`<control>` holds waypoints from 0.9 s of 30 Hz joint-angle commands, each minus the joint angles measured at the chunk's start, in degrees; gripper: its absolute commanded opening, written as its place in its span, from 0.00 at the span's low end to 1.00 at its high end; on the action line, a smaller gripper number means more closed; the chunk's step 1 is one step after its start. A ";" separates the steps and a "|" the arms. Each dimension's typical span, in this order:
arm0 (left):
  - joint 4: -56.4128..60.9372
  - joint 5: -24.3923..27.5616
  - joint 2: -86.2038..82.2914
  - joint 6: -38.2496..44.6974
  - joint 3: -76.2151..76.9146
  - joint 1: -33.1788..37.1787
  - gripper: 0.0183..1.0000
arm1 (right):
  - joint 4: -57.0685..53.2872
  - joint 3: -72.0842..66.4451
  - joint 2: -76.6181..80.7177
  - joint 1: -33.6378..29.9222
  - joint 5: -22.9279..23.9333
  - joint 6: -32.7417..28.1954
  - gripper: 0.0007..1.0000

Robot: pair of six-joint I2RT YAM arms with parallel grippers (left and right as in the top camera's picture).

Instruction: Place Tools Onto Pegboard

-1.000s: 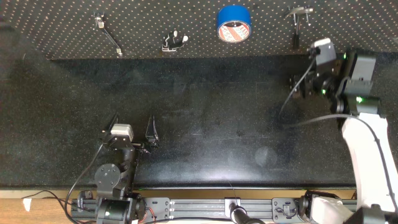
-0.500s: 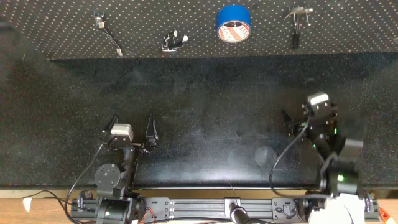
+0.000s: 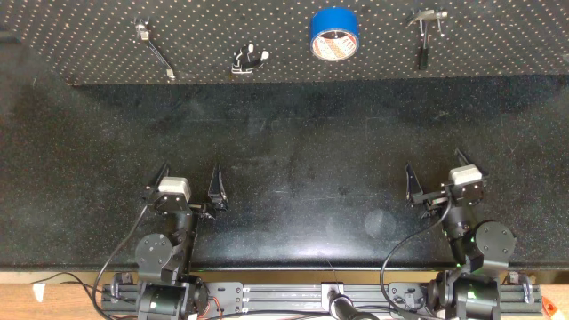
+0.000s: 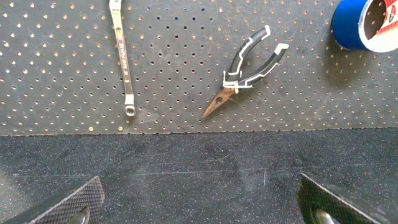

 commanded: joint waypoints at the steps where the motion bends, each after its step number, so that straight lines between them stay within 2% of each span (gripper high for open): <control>1: -0.52 0.59 -0.59 0.11 -0.04 -0.24 1.00 | -6.12 -0.26 -6.80 0.39 0.90 0.85 0.96; 12: -0.52 0.59 -0.59 0.11 -0.04 -0.24 1.00 | -6.10 -0.26 -10.88 7.48 3.89 0.87 0.96; 17: -0.52 0.59 -0.59 0.13 -0.04 -0.24 1.00 | -6.14 -0.26 -10.88 7.52 4.35 1.29 0.96; 23: -0.52 0.59 -0.59 0.11 -0.04 -0.24 1.00 | -6.32 -0.26 -10.88 7.52 8.41 1.27 0.96; 27: -0.52 0.59 -0.59 0.13 -0.04 -0.24 1.00 | -6.29 -0.26 -10.88 7.52 8.37 1.27 0.96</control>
